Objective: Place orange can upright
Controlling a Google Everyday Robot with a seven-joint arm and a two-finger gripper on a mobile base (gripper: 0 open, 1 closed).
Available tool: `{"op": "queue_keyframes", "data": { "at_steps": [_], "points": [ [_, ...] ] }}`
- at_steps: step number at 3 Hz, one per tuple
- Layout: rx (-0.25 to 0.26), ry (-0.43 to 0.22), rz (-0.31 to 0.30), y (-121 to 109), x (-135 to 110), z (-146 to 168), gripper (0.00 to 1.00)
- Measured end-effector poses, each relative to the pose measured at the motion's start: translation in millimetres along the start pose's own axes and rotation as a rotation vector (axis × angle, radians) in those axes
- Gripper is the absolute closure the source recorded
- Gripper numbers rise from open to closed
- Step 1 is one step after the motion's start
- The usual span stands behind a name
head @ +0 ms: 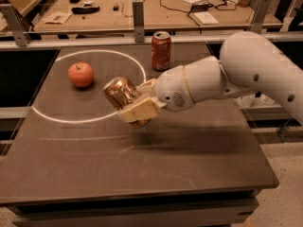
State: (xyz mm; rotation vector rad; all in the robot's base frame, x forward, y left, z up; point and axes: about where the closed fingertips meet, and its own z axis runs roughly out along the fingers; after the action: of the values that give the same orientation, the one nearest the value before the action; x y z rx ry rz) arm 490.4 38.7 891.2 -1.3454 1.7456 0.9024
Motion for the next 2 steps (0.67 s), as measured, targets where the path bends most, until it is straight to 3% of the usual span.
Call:
{"op": "queue_keyframes", "data": {
  "at_steps": [1,2],
  "points": [
    [-0.108,-0.208,-0.067,32,-14,-28,1.0],
    [-0.117,-0.287,-0.144,49,-15,-47,1.0]
  ]
}}
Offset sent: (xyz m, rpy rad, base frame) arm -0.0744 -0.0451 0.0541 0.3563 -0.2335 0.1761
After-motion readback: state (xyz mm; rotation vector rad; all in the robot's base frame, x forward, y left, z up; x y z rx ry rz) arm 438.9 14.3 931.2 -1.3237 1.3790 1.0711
